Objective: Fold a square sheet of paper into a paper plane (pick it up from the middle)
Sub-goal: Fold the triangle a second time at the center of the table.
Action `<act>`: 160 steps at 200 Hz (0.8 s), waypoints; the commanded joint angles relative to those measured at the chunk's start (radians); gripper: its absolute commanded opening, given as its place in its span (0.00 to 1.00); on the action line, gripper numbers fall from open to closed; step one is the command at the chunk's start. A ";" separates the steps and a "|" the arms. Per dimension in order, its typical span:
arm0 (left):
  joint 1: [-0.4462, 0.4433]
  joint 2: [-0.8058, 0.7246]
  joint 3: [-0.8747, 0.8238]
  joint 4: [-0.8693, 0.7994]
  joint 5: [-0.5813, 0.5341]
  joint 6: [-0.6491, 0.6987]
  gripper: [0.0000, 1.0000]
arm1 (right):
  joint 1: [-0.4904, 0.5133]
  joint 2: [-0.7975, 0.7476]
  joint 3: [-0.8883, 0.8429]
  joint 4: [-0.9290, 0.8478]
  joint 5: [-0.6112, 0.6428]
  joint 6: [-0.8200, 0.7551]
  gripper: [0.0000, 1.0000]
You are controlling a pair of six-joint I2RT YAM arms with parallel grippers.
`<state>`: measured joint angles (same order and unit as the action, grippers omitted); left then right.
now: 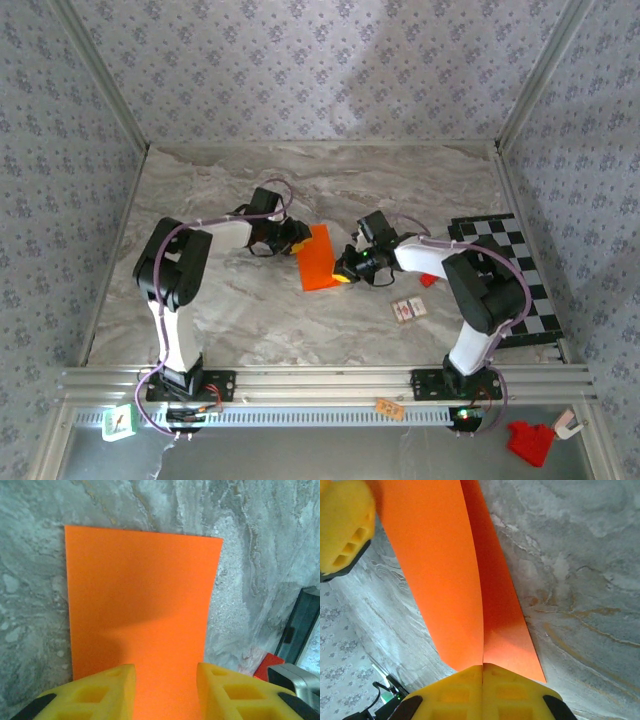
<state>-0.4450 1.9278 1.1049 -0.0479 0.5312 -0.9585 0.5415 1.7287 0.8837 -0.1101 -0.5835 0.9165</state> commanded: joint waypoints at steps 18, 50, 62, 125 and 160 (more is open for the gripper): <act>0.002 0.048 0.019 -0.052 -0.007 0.039 0.34 | 0.001 -0.024 0.016 -0.035 0.009 -0.009 0.02; -0.001 0.069 0.016 -0.073 -0.010 0.049 0.30 | 0.036 -0.017 0.047 0.005 0.017 -0.032 0.02; -0.002 0.072 0.011 -0.075 -0.010 0.049 0.29 | 0.046 -0.004 0.061 0.024 0.019 -0.029 0.02; -0.004 0.079 0.002 -0.069 -0.012 0.053 0.26 | 0.061 0.108 0.142 0.129 0.029 0.023 0.02; -0.006 0.080 0.001 -0.066 -0.011 0.053 0.25 | 0.073 0.158 0.184 0.143 0.042 0.033 0.02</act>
<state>-0.4435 1.9621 1.1118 -0.0628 0.5316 -0.9245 0.6006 1.8526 1.0225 0.0105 -0.5617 0.9291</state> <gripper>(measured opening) 0.255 0.055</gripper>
